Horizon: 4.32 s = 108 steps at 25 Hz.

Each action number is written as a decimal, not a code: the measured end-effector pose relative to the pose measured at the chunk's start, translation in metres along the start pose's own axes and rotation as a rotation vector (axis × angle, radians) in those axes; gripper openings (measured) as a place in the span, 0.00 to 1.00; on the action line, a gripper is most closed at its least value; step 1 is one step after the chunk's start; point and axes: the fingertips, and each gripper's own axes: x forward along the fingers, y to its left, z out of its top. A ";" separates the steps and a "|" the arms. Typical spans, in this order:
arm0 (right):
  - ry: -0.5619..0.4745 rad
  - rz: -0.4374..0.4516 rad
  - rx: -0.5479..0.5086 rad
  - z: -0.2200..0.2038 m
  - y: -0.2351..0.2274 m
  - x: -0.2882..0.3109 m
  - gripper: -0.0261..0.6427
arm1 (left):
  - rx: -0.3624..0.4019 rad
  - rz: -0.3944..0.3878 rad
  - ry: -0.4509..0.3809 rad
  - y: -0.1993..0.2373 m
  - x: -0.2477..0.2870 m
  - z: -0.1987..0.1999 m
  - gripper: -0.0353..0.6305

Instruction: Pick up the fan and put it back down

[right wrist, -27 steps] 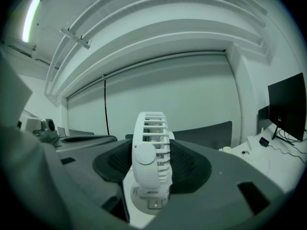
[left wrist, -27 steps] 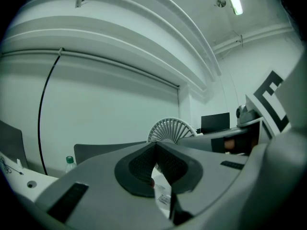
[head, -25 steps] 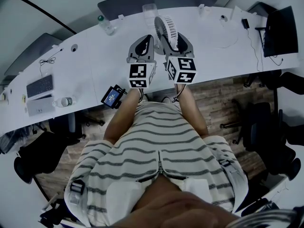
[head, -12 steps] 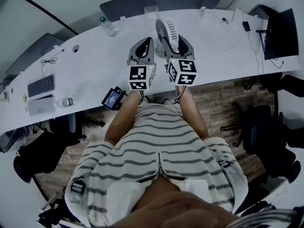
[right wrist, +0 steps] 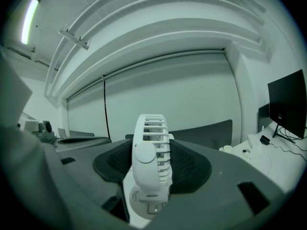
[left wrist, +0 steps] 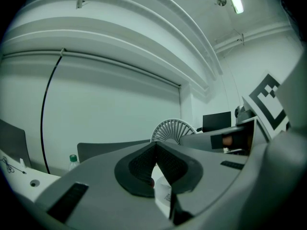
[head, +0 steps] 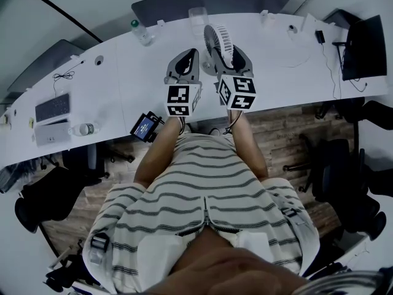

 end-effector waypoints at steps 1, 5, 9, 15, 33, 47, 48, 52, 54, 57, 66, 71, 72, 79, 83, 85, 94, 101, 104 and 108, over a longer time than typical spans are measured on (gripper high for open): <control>0.000 0.001 0.000 0.000 0.000 0.001 0.37 | 0.001 0.001 0.001 0.000 0.000 -0.001 0.06; 0.004 0.004 0.000 -0.002 0.000 0.002 0.37 | -0.002 0.012 0.007 0.003 -0.003 -0.003 0.06; 0.005 0.006 0.005 -0.003 -0.001 0.003 0.37 | -0.001 0.021 0.011 0.007 -0.005 -0.004 0.06; 0.015 0.013 0.014 -0.006 -0.006 0.008 0.37 | -0.002 0.036 0.020 0.010 -0.007 -0.007 0.06; 0.047 0.047 -0.005 -0.022 -0.008 0.033 0.37 | 0.001 0.088 0.036 0.027 -0.011 -0.013 0.06; 0.130 0.077 -0.053 -0.070 -0.014 0.062 0.37 | 0.004 0.113 0.056 0.035 -0.012 -0.018 0.06; 0.137 0.078 -0.057 -0.073 -0.014 0.063 0.37 | 0.004 0.114 0.056 0.036 -0.012 -0.019 0.06; 0.152 0.093 -0.058 -0.083 -0.016 0.069 0.37 | 0.004 0.114 0.056 0.036 -0.011 -0.019 0.06; 0.161 0.110 -0.063 -0.088 -0.015 0.074 0.37 | 0.006 0.114 0.057 0.036 -0.010 -0.020 0.06; 0.176 0.147 -0.073 -0.096 -0.015 0.081 0.37 | 0.005 0.117 0.058 0.037 -0.009 -0.020 0.06; 0.204 0.273 -0.102 -0.114 -0.005 0.097 0.37 | 0.002 0.135 0.069 0.043 -0.011 -0.024 0.06; 0.210 0.350 -0.108 -0.128 -0.002 0.104 0.37 | 0.006 0.145 0.075 0.048 -0.014 -0.026 0.06; 0.216 0.380 -0.125 -0.132 0.000 0.105 0.37 | 0.007 0.146 0.078 0.047 -0.014 -0.027 0.06; 0.230 0.556 -0.148 -0.145 0.002 0.108 0.37 | 0.010 0.142 0.084 0.046 -0.014 -0.029 0.06; 0.241 0.603 -0.162 -0.152 0.000 0.112 0.37 | 0.021 0.134 0.096 0.041 -0.010 -0.032 0.06; 0.254 0.630 -0.169 -0.158 -0.002 0.113 0.37 | 0.028 0.126 0.098 0.039 -0.008 -0.032 0.06; 0.313 0.720 -0.232 -0.183 -0.001 0.115 0.37 | 0.044 0.115 0.120 0.038 -0.005 -0.037 0.06; 0.294 0.797 -0.243 -0.178 0.009 0.123 0.37 | 0.044 0.118 0.130 0.038 -0.002 -0.040 0.06; 0.315 0.833 -0.265 -0.185 0.012 0.127 0.37 | 0.053 0.123 0.134 0.038 -0.002 -0.041 0.06; 0.343 0.844 -0.254 -0.200 0.007 0.125 0.37 | 0.053 0.130 0.151 0.041 -0.003 -0.047 0.06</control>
